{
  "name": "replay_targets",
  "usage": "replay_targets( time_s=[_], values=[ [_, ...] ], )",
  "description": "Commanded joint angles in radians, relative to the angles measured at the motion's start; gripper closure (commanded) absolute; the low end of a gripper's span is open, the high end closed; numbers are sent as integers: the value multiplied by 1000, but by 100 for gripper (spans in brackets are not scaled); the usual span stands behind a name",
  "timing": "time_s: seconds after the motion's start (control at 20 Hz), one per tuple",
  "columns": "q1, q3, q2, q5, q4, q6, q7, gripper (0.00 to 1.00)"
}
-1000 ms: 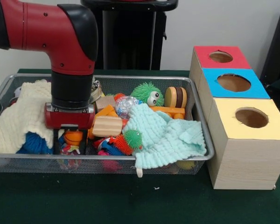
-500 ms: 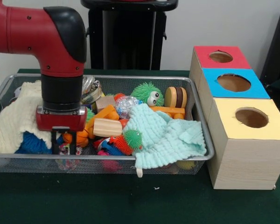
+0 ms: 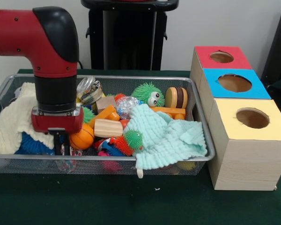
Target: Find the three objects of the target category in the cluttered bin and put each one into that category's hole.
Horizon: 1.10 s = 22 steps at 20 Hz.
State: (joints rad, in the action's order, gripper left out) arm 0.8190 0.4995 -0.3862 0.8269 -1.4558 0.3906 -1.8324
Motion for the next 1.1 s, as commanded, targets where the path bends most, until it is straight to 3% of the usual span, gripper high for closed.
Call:
replay_targets(
  time_s=[0.05,0.2,0.55,0.75,1.1],
  values=[
    [20,39,37,-41,-17,173,189,100],
    [17,47,8,-78,-31,207,189,100],
    [44,132,-169,-242,-143,348,198,100],
    [60,178,-249,-280,-194,357,209,100],
    [124,333,-371,-406,-255,404,220,100]
  ],
)
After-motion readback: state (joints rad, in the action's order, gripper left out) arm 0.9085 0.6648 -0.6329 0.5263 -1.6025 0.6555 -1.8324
